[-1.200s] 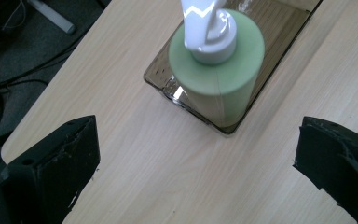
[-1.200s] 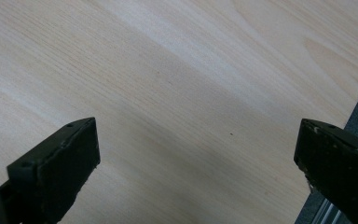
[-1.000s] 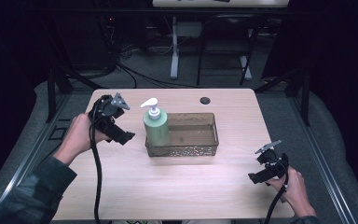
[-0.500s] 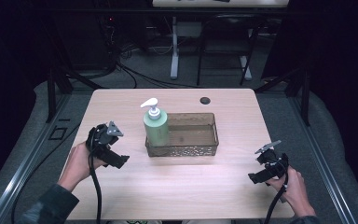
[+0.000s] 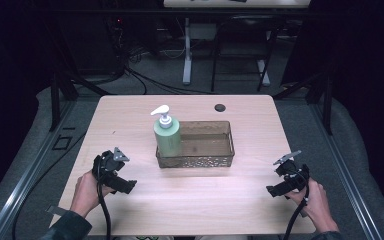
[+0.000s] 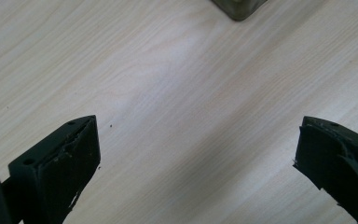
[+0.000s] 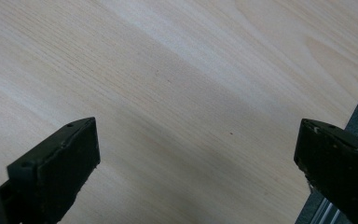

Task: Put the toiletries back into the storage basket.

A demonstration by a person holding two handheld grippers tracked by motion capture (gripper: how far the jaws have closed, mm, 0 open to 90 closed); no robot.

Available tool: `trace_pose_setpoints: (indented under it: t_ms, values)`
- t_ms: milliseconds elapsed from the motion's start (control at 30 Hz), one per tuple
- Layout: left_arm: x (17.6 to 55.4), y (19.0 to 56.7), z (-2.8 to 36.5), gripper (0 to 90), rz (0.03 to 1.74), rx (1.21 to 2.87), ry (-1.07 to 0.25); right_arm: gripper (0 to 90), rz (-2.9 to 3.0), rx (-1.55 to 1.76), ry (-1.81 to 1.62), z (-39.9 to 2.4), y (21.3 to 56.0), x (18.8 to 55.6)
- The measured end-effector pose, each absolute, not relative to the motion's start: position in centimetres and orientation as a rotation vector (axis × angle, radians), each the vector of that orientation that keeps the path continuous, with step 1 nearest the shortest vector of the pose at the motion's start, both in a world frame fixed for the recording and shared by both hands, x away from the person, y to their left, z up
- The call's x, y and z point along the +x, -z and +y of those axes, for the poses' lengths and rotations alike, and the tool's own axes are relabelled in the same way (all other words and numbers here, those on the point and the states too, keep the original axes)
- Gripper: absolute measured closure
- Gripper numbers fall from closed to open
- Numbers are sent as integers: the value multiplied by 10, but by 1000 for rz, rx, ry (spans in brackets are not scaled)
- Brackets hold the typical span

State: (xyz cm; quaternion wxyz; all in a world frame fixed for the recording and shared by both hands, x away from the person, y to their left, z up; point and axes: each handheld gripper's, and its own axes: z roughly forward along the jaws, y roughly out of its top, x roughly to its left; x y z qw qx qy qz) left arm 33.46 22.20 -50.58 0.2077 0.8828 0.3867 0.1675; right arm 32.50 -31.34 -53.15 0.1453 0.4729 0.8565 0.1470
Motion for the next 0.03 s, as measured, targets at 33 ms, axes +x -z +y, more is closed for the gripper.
trace_pose_setpoints:
  t_ms: [33]
  values:
    - [335, 508, 224, 0, 1084, 2451, -465, 0, 2466, 1360, -421, -314, 532, 325]
